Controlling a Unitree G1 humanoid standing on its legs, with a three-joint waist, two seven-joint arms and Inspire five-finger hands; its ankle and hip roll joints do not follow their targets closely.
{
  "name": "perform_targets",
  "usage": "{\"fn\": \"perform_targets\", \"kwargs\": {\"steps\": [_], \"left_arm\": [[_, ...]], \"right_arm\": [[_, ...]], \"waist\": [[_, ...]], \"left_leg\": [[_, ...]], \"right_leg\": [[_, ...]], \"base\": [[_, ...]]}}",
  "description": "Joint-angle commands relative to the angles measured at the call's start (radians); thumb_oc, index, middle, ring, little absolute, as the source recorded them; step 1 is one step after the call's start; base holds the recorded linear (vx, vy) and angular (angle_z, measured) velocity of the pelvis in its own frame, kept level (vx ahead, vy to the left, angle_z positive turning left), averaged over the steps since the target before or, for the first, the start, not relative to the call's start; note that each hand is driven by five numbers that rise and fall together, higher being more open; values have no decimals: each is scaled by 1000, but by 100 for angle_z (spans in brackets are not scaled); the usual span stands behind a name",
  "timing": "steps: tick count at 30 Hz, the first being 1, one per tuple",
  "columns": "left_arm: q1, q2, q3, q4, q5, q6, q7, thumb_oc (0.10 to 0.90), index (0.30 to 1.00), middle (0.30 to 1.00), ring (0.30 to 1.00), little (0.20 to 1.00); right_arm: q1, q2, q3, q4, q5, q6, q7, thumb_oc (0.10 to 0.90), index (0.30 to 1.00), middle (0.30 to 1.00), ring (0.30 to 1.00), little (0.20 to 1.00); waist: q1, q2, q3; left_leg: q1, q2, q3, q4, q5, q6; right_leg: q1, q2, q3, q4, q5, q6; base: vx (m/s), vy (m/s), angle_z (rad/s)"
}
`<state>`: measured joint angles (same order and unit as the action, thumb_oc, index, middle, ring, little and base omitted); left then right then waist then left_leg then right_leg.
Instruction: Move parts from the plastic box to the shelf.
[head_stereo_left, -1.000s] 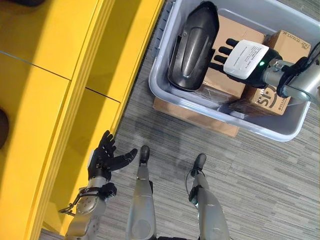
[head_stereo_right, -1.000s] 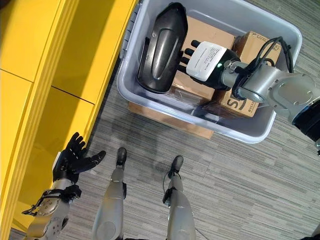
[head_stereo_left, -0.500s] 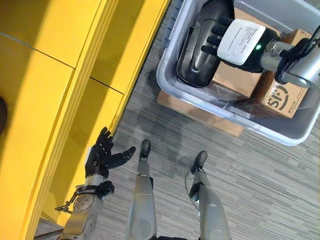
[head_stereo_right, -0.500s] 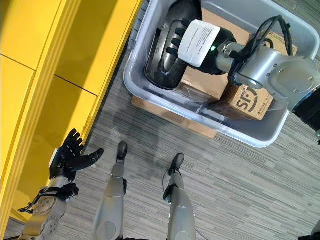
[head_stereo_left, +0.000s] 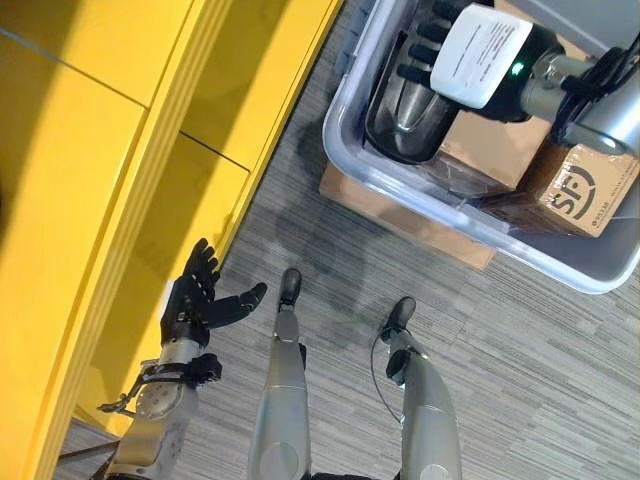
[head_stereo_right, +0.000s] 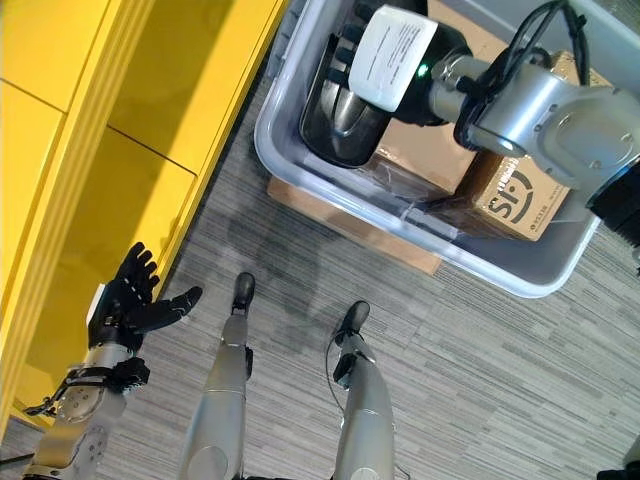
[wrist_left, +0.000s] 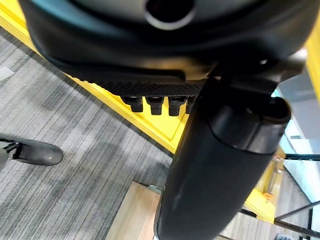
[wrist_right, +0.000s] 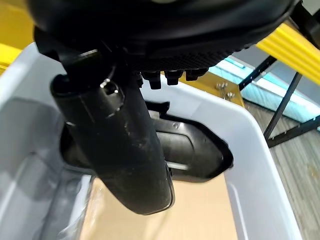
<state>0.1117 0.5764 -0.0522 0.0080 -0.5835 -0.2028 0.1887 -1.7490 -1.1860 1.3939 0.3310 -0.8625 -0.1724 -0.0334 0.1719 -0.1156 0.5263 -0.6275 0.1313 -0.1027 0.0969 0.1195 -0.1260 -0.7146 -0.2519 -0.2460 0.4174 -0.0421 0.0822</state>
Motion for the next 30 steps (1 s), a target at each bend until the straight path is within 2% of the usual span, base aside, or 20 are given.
{"fn": "perform_targets", "kwargs": {"steps": [1, 5, 16, 30], "left_arm": [[72, 79, 91, -88, 19, -84, 23, 900, 1000, 1000, 1000, 1000], [89, 93, 106, -91, 21, -83, 30, 900, 1000, 1000, 1000, 1000], [112, 117, 137, -108, 14, -91, 32, 900, 1000, 1000, 1000, 1000], [117, 129, 148, -131, 15, -106, 31, 900, 1000, 1000, 1000, 1000]], "right_arm": [[-160, -72, 6, 20, -22, 47, -55, 900, 1000, 1000, 1000, 1000], [-161, -84, 6, 42, -33, 53, -56, 900, 1000, 1000, 1000, 1000], [-176, -115, 6, 47, -61, 63, -71, 900, 1000, 1000, 1000, 1000], [-169, -112, 6, 135, -78, 89, -95, 900, 1000, 1000, 1000, 1000]], "waist": [[37, -62, -6], [38, -67, -6], [36, -87, -6], [42, -79, -6]], "left_leg": [[7, 24, 22, 127, -111, -18], [-25, 11, 13, 155, -121, -18], [-45, 3, 10, 157, -127, -18], [-57, -10, 7, 143, -121, -15]], "right_leg": [[138, -36, 67, 95, -145, 67], [93, -48, 78, 157, -164, 65], [46, -54, 92, 191, -183, 63], [21, -63, 95, 195, -180, 68]], "base": [[20, -25, 21], [23, -26, 17], [7, -5, 1], [0, 0, 0]]}}
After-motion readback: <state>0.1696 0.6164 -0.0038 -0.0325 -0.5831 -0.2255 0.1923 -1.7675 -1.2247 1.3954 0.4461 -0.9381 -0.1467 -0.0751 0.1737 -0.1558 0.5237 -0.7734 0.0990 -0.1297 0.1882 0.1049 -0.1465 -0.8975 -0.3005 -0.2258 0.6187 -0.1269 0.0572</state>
